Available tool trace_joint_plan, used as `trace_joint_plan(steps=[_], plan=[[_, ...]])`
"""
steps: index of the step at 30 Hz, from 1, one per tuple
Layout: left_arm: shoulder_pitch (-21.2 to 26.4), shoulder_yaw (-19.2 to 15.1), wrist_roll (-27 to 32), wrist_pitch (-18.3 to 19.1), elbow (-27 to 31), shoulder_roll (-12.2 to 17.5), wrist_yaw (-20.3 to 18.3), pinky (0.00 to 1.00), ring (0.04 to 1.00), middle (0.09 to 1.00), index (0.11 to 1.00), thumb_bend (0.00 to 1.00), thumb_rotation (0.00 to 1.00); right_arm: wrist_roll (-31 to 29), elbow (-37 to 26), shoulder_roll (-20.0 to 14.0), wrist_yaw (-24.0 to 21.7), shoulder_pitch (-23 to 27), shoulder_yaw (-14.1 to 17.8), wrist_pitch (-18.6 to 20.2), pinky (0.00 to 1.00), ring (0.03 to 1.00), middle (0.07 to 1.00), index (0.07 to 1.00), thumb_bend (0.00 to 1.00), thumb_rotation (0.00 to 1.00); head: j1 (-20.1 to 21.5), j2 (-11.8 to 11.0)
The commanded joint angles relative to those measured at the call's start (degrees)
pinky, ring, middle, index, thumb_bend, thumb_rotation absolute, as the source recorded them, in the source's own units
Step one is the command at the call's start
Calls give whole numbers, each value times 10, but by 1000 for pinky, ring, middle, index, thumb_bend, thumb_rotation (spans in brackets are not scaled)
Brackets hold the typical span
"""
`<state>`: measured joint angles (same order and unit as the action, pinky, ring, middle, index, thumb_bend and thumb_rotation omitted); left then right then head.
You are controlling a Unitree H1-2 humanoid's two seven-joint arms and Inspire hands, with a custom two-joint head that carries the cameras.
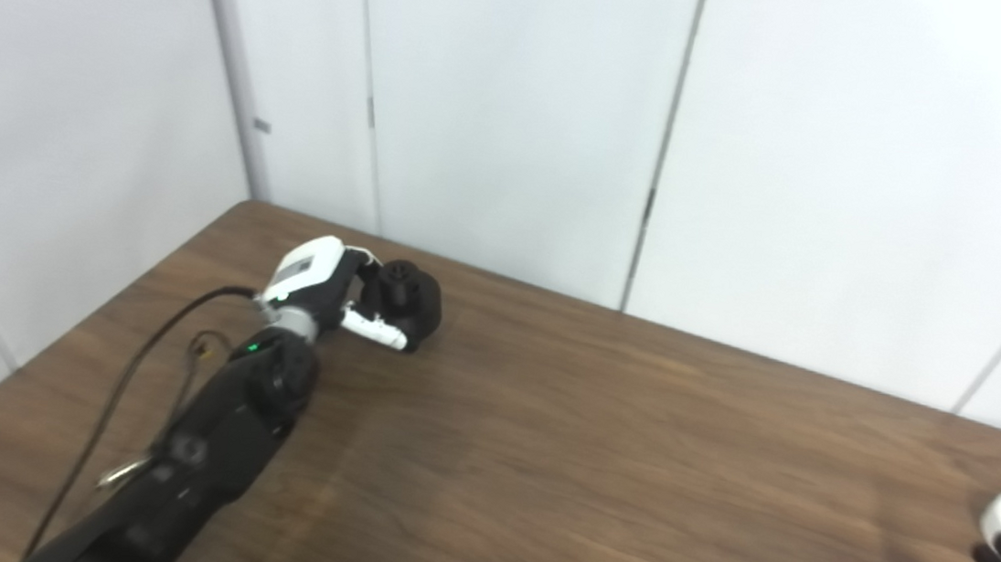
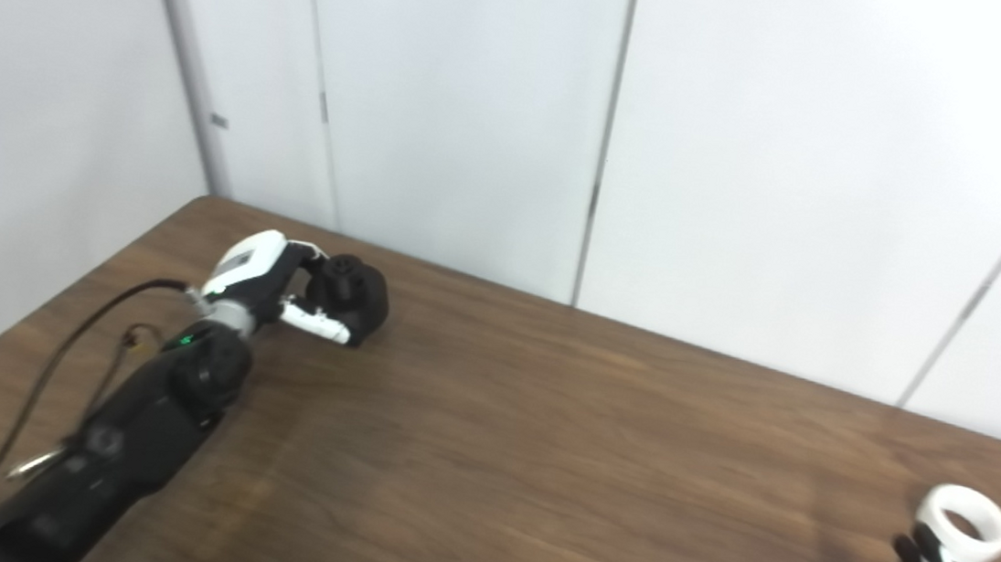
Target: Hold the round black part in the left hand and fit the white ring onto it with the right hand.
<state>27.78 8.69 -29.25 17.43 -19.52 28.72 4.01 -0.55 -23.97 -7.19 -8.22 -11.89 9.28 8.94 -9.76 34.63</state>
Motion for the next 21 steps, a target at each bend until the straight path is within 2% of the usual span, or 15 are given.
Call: trace_joint_plan(steps=[1,7,10,13,16,21], plan=[[9,-10,-7,8,62,15,-9,987,891,743,479,523,50,-4,-33,0,-1,-61,-9,7,1000,998,991,999,666,1000,6,4],[-39,3,-20,38,225,8,-71,991,902,745,481,522,50,-27,-64,14,12,-57,-17,47,1000,1000,986,1000,524,1000,40,25],[-64,20,-39,51,305,1,-103,943,891,760,481,523,53,-16,-79,15,25,-54,-29,65,1000,1000,978,1000,463,1000,58,38],[-93,31,-46,59,370,-7,-134,931,897,775,482,523,52,-6,-89,16,38,-53,-39,76,1000,998,971,996,463,1000,76,53],[-121,44,-60,54,414,-12,-154,989,902,774,483,524,52,0,-95,14,43,-51,-50,80,1000,996,972,997,467,1000,94,67],[-176,79,-97,24,470,-31,-173,1000,878,763,482,524,53,20,-100,11,59,-50,-66,83,1000,983,936,968,466,1000,122,85]])
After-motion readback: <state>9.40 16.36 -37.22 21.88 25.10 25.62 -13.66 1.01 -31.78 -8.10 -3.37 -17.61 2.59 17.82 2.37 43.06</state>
